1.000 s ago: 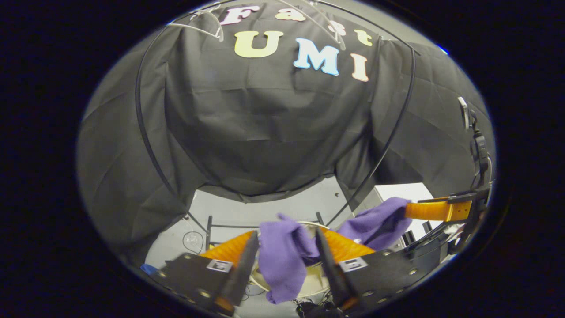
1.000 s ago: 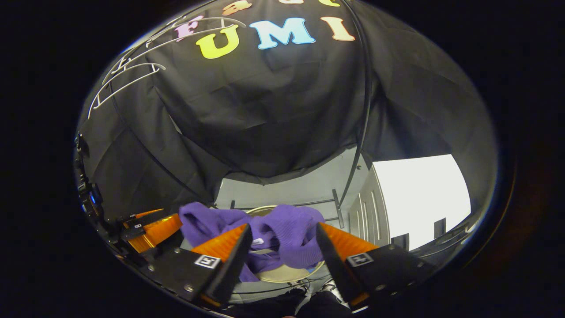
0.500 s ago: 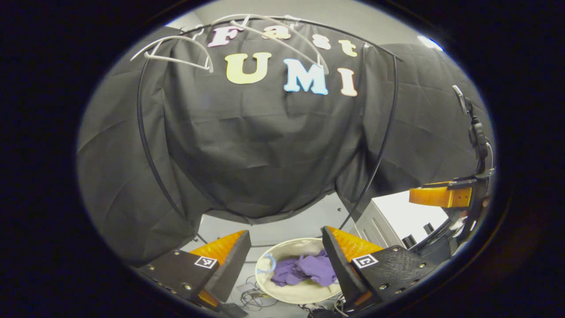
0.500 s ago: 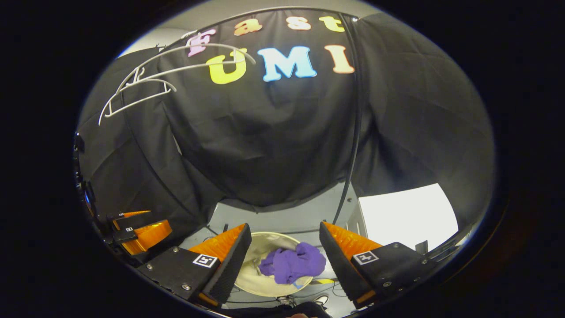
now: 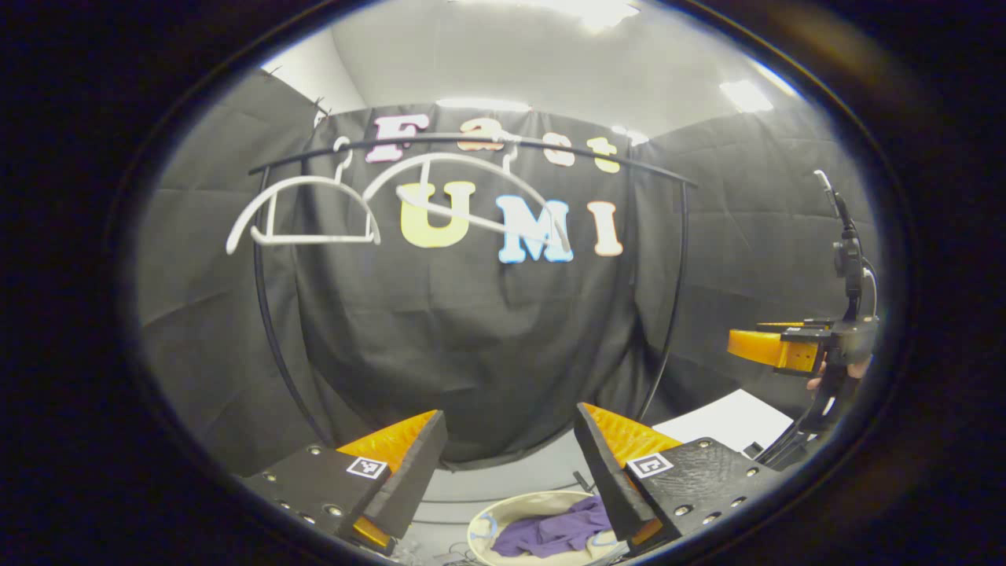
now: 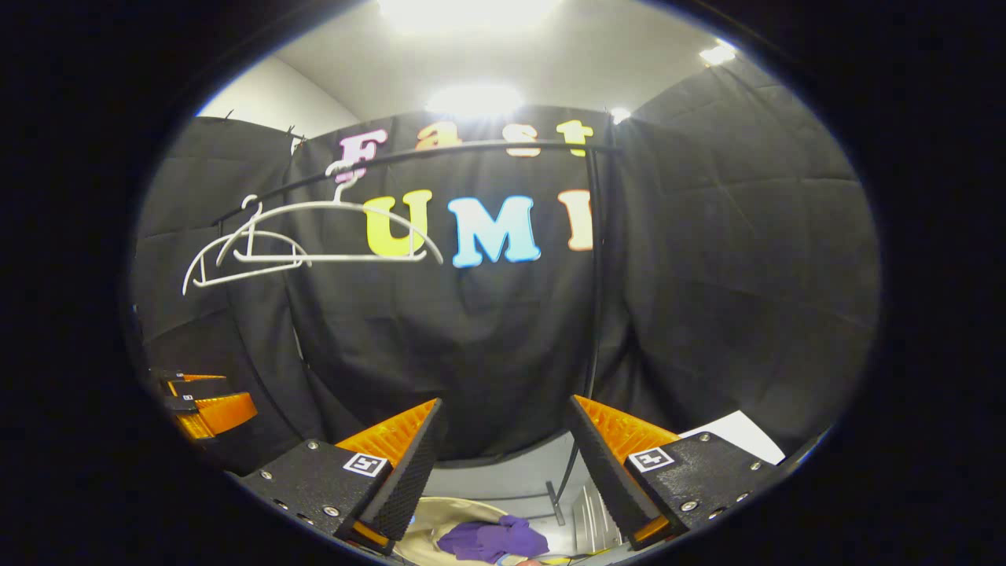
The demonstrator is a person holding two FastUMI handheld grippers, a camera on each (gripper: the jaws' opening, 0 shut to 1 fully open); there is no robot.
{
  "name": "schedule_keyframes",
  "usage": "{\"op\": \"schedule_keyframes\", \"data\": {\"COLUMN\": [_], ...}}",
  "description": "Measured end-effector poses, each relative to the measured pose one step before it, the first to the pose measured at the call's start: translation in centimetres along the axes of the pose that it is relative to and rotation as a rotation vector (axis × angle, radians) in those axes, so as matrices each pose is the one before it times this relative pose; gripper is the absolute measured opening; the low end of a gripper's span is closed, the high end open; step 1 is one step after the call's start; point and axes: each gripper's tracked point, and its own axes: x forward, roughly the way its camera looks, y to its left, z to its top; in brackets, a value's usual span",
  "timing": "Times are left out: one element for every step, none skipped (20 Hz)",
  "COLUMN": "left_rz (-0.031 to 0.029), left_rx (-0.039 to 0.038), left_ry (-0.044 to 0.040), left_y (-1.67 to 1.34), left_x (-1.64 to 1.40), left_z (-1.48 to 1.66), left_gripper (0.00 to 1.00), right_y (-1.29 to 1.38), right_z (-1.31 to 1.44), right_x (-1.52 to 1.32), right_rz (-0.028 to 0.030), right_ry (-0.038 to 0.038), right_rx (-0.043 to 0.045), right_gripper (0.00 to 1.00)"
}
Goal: Grasp the clothes on the hanger with both hands and then place them into the laundry hamper below.
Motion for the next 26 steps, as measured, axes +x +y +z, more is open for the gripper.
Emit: {"op": "schedule_keyframes", "data": {"left_rz": [0.01457,0.01102,0.00983,0.00708,0.00630,0.00264,0.00130,0.00257,0.01308,0.02342,0.02035,0.00613,0.01029,0.01896,0.04128,0.06017,0.04087,0.00594,0.00010,0.00280,0.00431,0.00559,-0.00075,-0.00182,-0.00739,-0.00215], "left_rx": [0.00972,0.00565,-0.00014,-0.00411,-0.00891,-0.00869,-0.01059,-0.01322,-0.01268,-0.01015,-0.01051,-0.01048,-0.01458,-0.00773,0.00125,0.00712,0.00520,-0.00034,-0.00165,0.00266,0.00845,0.00673,0.00295,-0.00119,0.00028,0.00238], "left_ry": [-0.03084,-0.03284,-0.03159,-0.02997,-0.03874,-0.02973,-0.02767,-0.01789,-0.01000,-0.01693,-0.02030,-0.01235,-0.00370,0.00213,-0.00828,-0.01253,-0.01720,-0.01697,-0.01554,-0.01611,-0.00367,0.00856,0.01710,0.01173,0.00755,0.00920], "left_y": [0.431,0.450,0.304,0.189,0.107,0.273,0.148,-0.018,0.230,0.479,0.622,0.367,0.533,0.706,1.090,1.464,0.984,0.252,-0.081,0.137,0.349,0.192,-0.099,-0.223,-0.219,-0.146], "left_x": [-0.349,-0.281,-0.209,-0.112,-0.093,-0.009,-0.083,0.227,-0.199,0.146,-0.792,-0.392,-0.096,-0.041,0.073,0.046,-0.001,-0.117,-0.247,-0.312,-0.148,0.011,0.063,-0.054,-0.159,-0.083], "left_z": [1.590,1.857,1.565,1.471,1.735,1.223,1.281,1.074,0.831,0.655,0.221,0.172,-0.269,-0.212,0.062,0.222,0.306,0.327,0.413,0.325,0.089,-0.265,-0.479,-0.309,-0.107,-0.183], "left_gripper": [0.98,0.98,0.98,0.98,0.98,0.98,0.99,0.98,0.98,0.98,0.98,0.98,0.98,0.98,0.98,0.97,0.97,0.98,0.98,0.94,0.94,0.98,0.98,0.98,0.98,0.98], "right_y": [-0.269,0.089,-0.300,-0.430,-0.284,-0.203,-0.354,-0.385,-0.224,-0.181,-0.261,-0.296,-0.201,-0.353,-0.269,-0.225,-0.424,-0.665,-0.544,-0.362,-0.127,-0.207,0.051,0.231,0.185,0.168], "right_z": [1.346,1.089,1.273,1.245,1.070,0.732,0.715,0.750,0.410,0.366,0.460,0.569,0.569,0.430,0.408,0.224,0.112,-0.154,-0.193,-0.181,-0.188,-0.080,-0.165,-0.112,-0.070,-0.179], "right_x": [-0.282,-1.070,-0.201,-0.221,-0.336,-0.343,-0.264,-0.289,-0.206,-0.087,-0.065,-0.172,-0.084,-0.158,-0.081,-0.028,-0.025,-0.151,-0.201,-0.310,-0.254,-0.129,0.022,0.089,0.136,0.163], "right_rz": [-0.00996,-0.00853,-0.00928,-0.00901,-0.00715,-0.00536,-0.00488,-0.00544,-0.00144,-0.00134,-0.00497,-0.00481,-0.00516,-0.00436,0.00132,0.00419,-0.00021,-0.00521,-0.00775,-0.00769,-0.00417,-0.00712,-0.00225,0.00209,0.00025,0.00091], "right_ry": [-0.02945,-0.02954,-0.02814,-0.03085,-0.02687,-0.02048,-0.02076,-0.01476,-0.01415,-0.00930,-0.01129,-0.01871,-0.01469,-0.01267,-0.00731,-0.00074,0.00391,0.01154,0.01181,0.01082,0.00414,-0.00111,-0.00565,-0.00387,0.00376,0.00587], "right_rx": [-0.00152,-0.00015,-0.00002,-0.00205,-0.00523,-0.00976,-0.01580,-0.01496,-0.01254,-0.00486,0.00479,0.00992,0.00723,0.00102,-0.00545,-0.00734,-0.00952,-0.00750,0.00027,0.00967,0.01424,0.01409,0.01201,0.01037,0.00565,-0.00025], "right_gripper": [0.93,0.95,0.95,0.95,0.95,0.95,0.95,0.95,0.91,0.91,0.91,0.91,0.91,0.91,0.95,0.95,0.95,0.91,0.91,0.92,0.95,0.95,0.95,0.95,0.95,0.95]}}
